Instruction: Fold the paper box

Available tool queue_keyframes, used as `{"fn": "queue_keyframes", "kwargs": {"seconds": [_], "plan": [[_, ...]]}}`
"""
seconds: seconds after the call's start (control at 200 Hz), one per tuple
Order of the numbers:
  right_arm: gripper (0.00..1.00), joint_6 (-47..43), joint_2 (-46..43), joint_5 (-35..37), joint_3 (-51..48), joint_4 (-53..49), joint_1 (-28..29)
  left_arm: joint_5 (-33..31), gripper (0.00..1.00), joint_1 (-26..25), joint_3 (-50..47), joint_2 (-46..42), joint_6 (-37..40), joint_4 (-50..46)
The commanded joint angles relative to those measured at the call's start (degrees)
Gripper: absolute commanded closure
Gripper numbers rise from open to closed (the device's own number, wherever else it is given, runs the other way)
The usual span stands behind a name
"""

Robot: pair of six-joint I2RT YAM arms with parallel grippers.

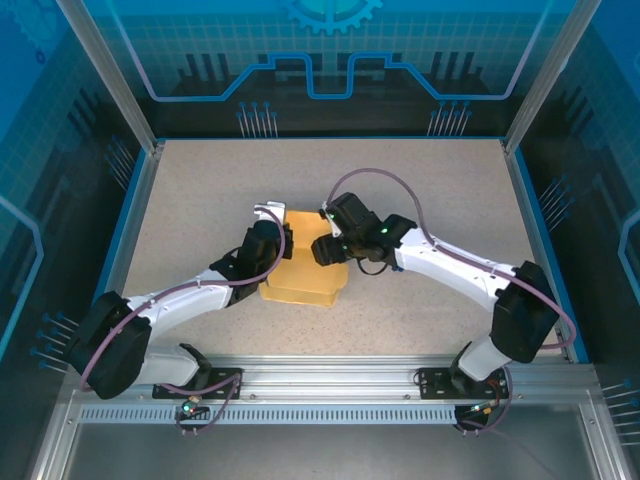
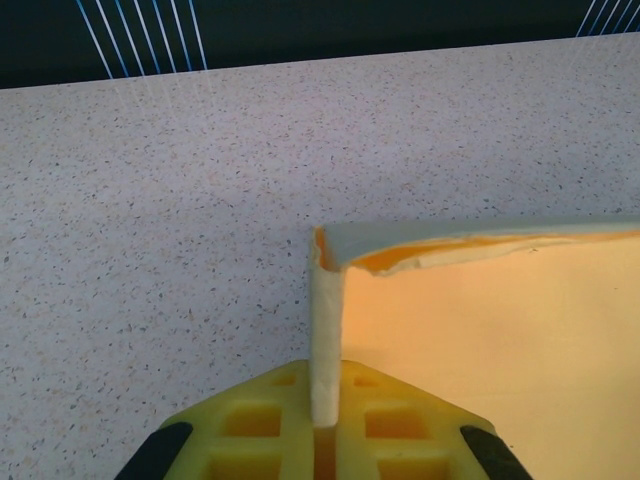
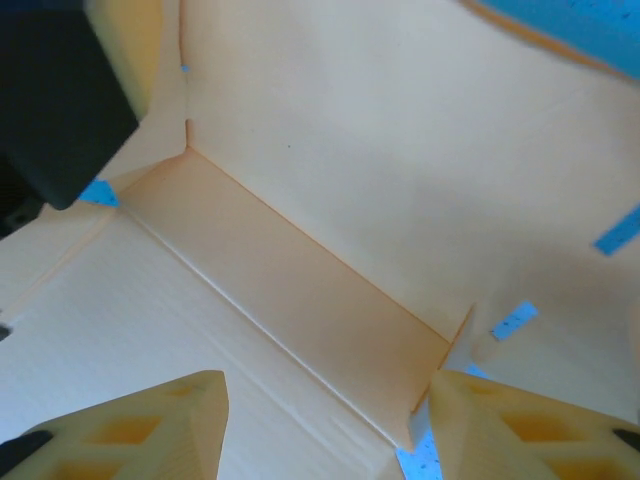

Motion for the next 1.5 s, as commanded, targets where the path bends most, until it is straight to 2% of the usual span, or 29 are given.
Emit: {"fn": "queue_keyframes", "kwargs": {"seconds": [0.0, 0.23, 0.36, 0.54, 0.69, 0.86, 1.056, 1.306, 1.491], "plan": [[0.44, -4.69, -3.45, -1.17, 3.16, -5.45, -1.71, -0.22, 0.97, -0.24, 0.89, -2.08, -1.81, -1.57], [0.44, -11.11, -7.84, -2.40, 7.35, -14.27, -5.34, 0.14, 0.97, -0.04, 2.11, -2.64, -3.30, -4.86], [0.44, -12.98, -12.27, -4.22, 7.06, -17.84, -10.19, 0.50, 0.97, 0.00, 2.56, -3.24, -4.09, -6.55], [0.45, -10.73, -16.62, -11.90, -0.68, -16.31, -22.22, 1.01, 0.97, 0.12, 2.92, -3.87, -5.03, -8.15], [0.50, -10.60, -16.76, -16.04, -8.42, -10.29, -26.29, 1.95, 0.97, 0.13, 3.62, -4.31, -5.79, -8.93], [0.54, -9.67, -13.34, -23.22, -13.19, -0.22, -24.39, 2.95, 0.98, 0.14, 4.11, -4.40, -6.23, -9.26], [0.54, -9.28, -8.69, -25.93, -13.03, 8.28, -19.55, 3.78, 0.97, 0.14, 4.22, -4.20, -6.50, -9.33], [0.52, -9.65, -6.39, -28.26, -12.04, 12.34, -16.97, 4.31, 0.98, 0.13, 4.14, -3.88, -6.41, -9.18], [0.47, -9.57, -4.92, -26.93, -10.61, 12.43, -15.58, 4.69, 0.98, -0.01, 4.08, -3.71, -6.14, -8.98]]}}
